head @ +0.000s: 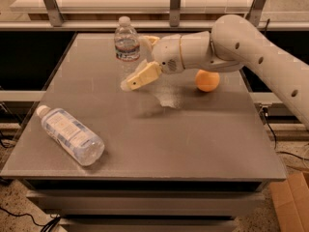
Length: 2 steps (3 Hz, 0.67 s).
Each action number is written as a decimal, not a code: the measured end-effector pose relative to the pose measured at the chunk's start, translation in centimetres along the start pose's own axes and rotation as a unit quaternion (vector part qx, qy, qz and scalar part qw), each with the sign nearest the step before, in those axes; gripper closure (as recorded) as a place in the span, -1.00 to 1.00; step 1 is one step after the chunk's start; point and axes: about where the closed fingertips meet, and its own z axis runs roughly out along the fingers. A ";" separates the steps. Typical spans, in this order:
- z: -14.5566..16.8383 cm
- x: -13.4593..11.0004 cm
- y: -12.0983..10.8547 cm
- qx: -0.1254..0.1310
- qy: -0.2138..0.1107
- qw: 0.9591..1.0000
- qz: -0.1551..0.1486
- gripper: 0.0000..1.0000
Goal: Knock water bottle over
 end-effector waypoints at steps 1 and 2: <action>1.3 -0.9 -0.5 -0.010 -0.033 0.999 -0.005 -0.62; 2.1 -1.6 -0.8 -0.021 -0.056 0.998 -0.009 -0.15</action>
Offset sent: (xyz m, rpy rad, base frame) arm 0.0169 0.0281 0.0164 0.1520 -0.0361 0.0790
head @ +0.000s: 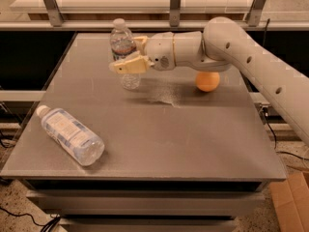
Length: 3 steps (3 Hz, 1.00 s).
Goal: Knock water bottle over
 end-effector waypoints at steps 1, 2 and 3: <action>0.4 -0.5 -0.2 -0.009 -0.011 1.000 -0.004 0.31; 0.1 -1.0 -0.3 -0.015 -0.009 1.000 -0.014 0.77; -1.1 -2.0 -0.6 -0.023 0.009 0.999 -0.037 1.00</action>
Offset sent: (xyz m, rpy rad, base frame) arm 0.0053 -0.0080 0.0171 -0.0003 -0.0448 0.0469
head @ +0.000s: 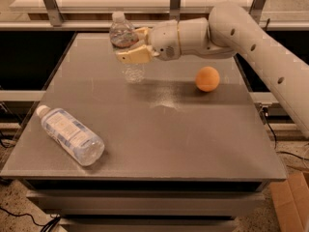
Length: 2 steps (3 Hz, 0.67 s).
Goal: Knock water bottle over
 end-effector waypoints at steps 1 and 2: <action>-1.0 -1.0 0.2 -0.012 0.058 0.997 -0.043 1.00; -1.4 -1.2 1.2 -0.028 0.154 0.982 -0.104 1.00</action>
Offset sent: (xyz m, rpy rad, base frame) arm -0.0226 -0.0291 0.0205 -0.6275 -0.3287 0.0418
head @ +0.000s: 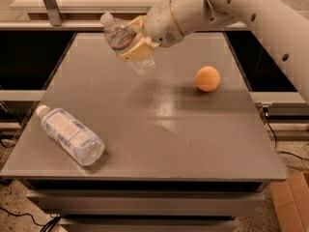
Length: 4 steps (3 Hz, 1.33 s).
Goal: Knock water bottle over
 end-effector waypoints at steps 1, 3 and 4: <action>0.0 0.0 1.2 -0.019 0.092 0.994 -0.059 1.00; 1.8 0.5 4.3 -0.070 0.239 0.955 -0.159 1.00; 3.3 1.4 5.8 -0.098 0.298 0.929 -0.196 1.00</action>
Offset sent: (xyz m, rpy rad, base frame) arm -0.0348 -0.0005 -0.0195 -0.5941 -0.2760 0.0823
